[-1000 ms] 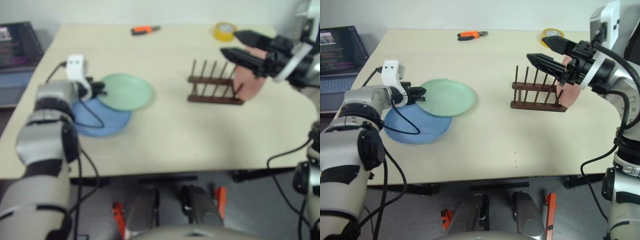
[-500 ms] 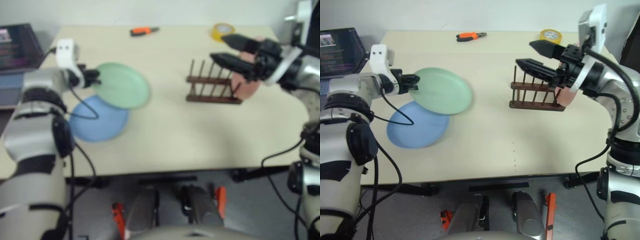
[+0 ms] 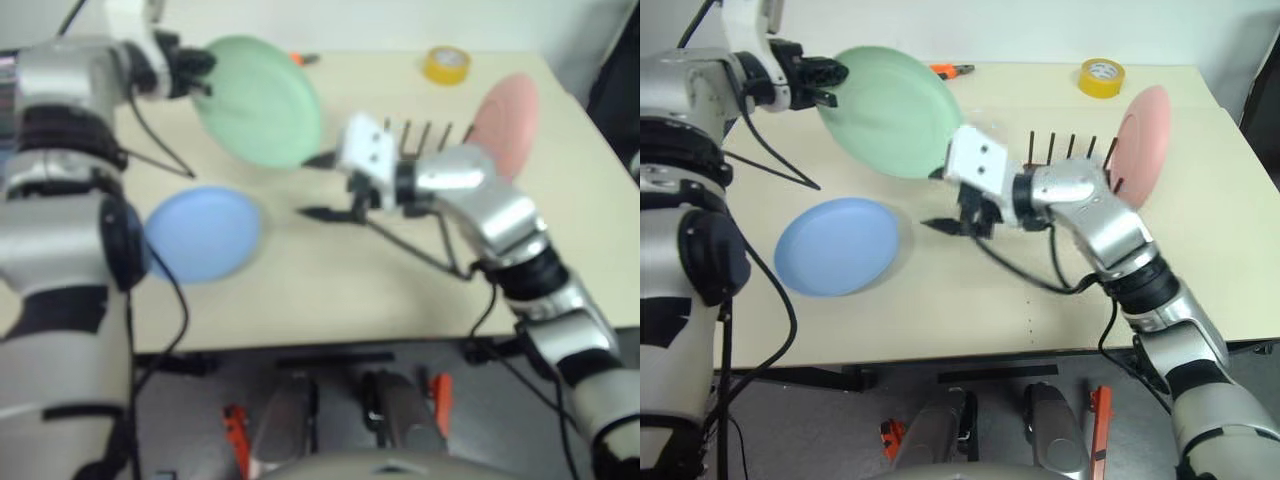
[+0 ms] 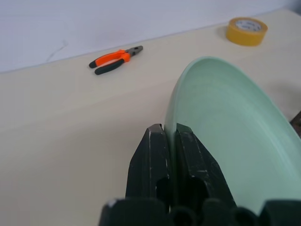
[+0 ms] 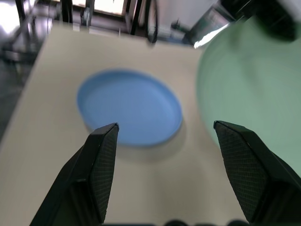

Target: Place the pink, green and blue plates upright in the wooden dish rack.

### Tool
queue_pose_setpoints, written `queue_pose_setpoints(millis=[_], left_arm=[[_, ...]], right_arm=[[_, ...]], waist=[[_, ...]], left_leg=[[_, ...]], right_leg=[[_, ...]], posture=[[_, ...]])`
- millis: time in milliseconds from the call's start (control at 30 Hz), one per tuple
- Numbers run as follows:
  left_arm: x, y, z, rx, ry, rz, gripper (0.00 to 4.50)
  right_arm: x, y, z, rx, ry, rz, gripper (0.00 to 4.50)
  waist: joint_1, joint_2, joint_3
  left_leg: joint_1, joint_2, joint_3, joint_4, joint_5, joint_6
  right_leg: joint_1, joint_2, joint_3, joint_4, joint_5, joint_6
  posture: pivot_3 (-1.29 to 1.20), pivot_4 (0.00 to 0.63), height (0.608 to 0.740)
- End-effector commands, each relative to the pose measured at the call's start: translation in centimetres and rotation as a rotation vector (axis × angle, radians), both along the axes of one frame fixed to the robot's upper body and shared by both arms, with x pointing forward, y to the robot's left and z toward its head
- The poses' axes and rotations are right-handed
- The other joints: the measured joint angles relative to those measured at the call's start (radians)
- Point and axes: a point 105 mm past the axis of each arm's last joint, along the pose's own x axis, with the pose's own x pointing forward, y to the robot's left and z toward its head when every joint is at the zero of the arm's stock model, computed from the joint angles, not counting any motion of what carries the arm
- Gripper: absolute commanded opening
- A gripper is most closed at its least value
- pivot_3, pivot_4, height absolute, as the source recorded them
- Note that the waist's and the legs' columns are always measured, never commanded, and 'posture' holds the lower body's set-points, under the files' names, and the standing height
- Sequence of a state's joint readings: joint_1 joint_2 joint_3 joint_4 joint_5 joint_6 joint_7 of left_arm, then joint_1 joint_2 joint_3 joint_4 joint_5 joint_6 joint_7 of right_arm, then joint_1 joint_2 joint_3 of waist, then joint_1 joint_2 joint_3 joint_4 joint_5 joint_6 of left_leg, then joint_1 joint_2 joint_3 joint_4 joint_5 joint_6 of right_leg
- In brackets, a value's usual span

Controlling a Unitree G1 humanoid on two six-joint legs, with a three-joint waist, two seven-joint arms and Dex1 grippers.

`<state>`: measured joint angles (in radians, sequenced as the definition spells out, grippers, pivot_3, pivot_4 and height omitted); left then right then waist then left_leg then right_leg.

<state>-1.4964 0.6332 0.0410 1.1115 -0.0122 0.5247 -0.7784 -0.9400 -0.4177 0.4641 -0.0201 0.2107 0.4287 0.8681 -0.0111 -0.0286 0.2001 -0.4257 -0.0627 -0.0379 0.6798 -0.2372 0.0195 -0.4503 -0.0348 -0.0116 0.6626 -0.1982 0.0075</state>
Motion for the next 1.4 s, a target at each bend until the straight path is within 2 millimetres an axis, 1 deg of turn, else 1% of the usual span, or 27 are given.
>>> queue_pose_setpoints(millis=[33,133,200,300,467,533,633,833,900,933,1200,1300,1400], left_arm=[[-0.4,-1.7,1.9,0.053,-0.062,-0.058,0.02],[-0.5,-2.8,1.7,0.054,-0.053,-0.084,0.02],[-0.5,-3.5,0.9,0.078,-0.039,-0.103,0.02],[-0.7,-4.5,0.1,0.084,-0.024,-0.13,0.02],[-1.5,-6.2,0.3,0.043,-0.016,-0.179,0.02],[-1.7,-6.4,0.3,0.044,-0.015,-0.183,0.02],[-1.7,-6.0,0.0,0.041,-0.006,-0.164,0.0],[-1.7,-5.4,0.0,0.033,-0.002,-0.15,0.0],[-1.7,-5.2,0.0,0.032,-0.002,-0.141,0.0],[-1.7,-5.1,0.0,0.032,-0.003,-0.139,0.0],[-1.5,-4.6,-0.3,0.075,-0.013,-0.123,0.0],[-1.7,-4.6,0.4,0.069,-0.046,-0.126,0.86],[-1.7,-4.1,0.7,0.066,-0.058,-0.112,1.86]], right_arm=[[0.2,1.5,1.2,-0.013,-0.134,0.017,3.5],[0.7,2.2,1.1,-0.013,-0.142,0.015,3.5],[1.6,2.5,1.2,-0.018,-0.168,-0.021,3.5],[2.2,3.0,1.0,-0.022,-0.174,-0.038,3.5],[3.2,3.4,0.3,-0.022,-0.174,-0.078,3.5],[3.7,3.4,0.1,-0.018,-0.18,-0.097,3.5],[4.1,3.3,-0.1,-0.018,-0.188,-0.111,2.9],[4.3,3.3,-0.1,-0.015,-0.206,-0.114,0.85],[4.3,3.3,0.1,-0.007,-0.21,-0.113,0.26],[4.3,3.3,0.2,-0.003,-0.215,-0.113,0.05],[4.1,3.5,1.6,0.059,-0.262,-0.106,0.02],[3.4,3.8,2.2,0.099,-0.257,-0.072,0.0],[2.8,4.1,2.6,0.13,-0.246,-0.041,0.0]], waist=[[-0.003,0.0,0.0],[-0.006,0.0,0.0],[-0.011,0.0,0.0],[-0.016,0.0,0.0],[-0.019,0.0,0.0],[-0.019,0.0,0.0],[-0.019,0.0,0.0],[-0.02,0.0,0.0],[-0.02,0.0,0.0],[-0.02,0.0,0.0],[-0.02,0.0,0.0],[-0.02,0.0,0.0],[-0.02,0.0,0.0]], left_leg=[[0.0,0.0,0.0,0.0,0.0,0.0],[0.0,0.0,-0.001,0.0,0.001,-0.001],[0.0,0.0,-0.001,0.0,0.001,-0.002],[0.0,0.0,-0.001,0.0,0.002,-0.003],[0.0,0.002,-0.002,-0.001,0.003,-0.005],[0.0,0.002,-0.002,-0.001,0.003,-0.006],[0.001,0.002,-0.002,-0.001,0.004,-0.006],[0.001,0.003,-0.004,-0.002,0.006,-0.009],[0.001,0.004,-0.004,-0.002,0.006,-0.01],[0.001,0.004,-0.005,-0.002,0.006,-0.01],[0.001,0.004,-0.006,-0.002,0.007,-0.011],[0.001,0.004,-0.006,-0.002,0.007,-0.011],[0.001,0.004,-0.006,-0.002,0.007,-0.011]], right_leg=[[0.0,0.0,0.0,0.0,0.0,0.0],[-0.001,0.0,0.0,0.001,0.0,0.0],[-0.001,0.0,0.0,0.001,0.0,0.0],[-0.001,0.001,0.0,0.002,0.001,-0.002],[-0.001,0.003,0.0,0.002,0.002,-0.003],[-0.001,0.003,0.0,0.002,0.002,-0.004],[-0.002,0.003,0.0,0.003,0.003,-0.005],[-0.002,0.006,0.0,0.003,0.003,-0.006],[-0.002,0.006,0.0,0.003,0.004,-0.006],[-0.002,0.006,0.0,0.003,0.004,-0.006],[-0.002,0.007,0.0,0.003,0.004,-0.007],[-0.002,0.007,0.0,0.003,0.004,-0.007],[-0.002,0.007,0.0,0.003,0.004,-0.007]], posture=[[0.0,0.15,0.74],[0.0,0.15,0.74],[0.0,0.15,0.74],[0.0,0.15,0.74],[0.0,0.15,0.74],[0.0,0.15,0.74],[0.0,0.15,0.74],[0.0,0.15,0.74],[0.0,0.15,0.74],[0.0,0.15,0.74],[0.0,0.15,0.74],[0.0,0.15,0.74],[0.0,0.15,0.74]])
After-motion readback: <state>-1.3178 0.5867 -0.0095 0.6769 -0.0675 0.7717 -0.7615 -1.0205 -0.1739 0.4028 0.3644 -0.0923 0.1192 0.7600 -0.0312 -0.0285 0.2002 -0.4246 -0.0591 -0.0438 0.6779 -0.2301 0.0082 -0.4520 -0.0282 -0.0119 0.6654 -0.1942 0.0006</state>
